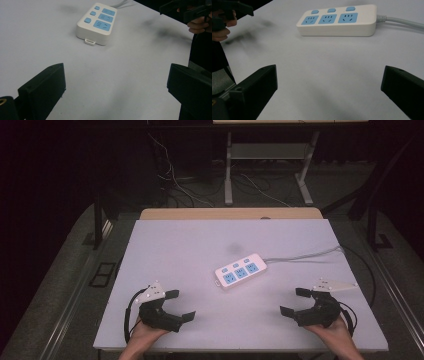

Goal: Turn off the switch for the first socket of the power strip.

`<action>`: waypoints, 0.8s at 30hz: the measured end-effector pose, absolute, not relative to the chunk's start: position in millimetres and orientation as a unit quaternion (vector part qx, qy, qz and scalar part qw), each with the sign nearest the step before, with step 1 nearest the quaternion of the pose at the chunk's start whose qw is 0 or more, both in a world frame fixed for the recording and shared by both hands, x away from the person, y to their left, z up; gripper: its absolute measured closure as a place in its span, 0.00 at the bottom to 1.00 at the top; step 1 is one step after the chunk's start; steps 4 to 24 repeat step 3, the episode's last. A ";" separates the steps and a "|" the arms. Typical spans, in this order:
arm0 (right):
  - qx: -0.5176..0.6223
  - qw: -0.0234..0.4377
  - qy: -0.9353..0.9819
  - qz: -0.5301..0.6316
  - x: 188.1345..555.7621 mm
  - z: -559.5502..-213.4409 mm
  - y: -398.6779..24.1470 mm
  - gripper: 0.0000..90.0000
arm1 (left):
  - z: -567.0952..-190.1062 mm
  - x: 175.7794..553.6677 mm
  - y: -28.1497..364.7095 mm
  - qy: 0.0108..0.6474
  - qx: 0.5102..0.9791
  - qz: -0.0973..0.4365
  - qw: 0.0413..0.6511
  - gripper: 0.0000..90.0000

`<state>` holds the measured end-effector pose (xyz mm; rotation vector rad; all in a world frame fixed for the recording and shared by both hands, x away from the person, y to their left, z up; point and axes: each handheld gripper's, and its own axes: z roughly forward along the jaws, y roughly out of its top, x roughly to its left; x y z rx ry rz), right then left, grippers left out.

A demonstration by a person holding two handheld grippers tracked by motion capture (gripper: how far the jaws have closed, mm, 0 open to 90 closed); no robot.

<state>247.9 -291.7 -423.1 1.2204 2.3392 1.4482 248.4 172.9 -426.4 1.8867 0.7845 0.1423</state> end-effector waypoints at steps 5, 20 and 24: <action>0.406 0.066 0.776 0.479 246.2 -426.0 -292.7 0.00 | -426.7 248.9 173.0 0.327 0.788 0.059 0.518 0.01; 0.406 0.066 0.776 0.479 246.2 -426.0 -292.7 0.00 | -426.7 248.9 173.0 0.327 0.788 0.059 0.518 0.01; 0.406 0.066 0.776 0.479 246.2 -426.0 -292.7 0.00 | -426.7 248.9 173.0 0.327 0.788 0.059 0.518 0.01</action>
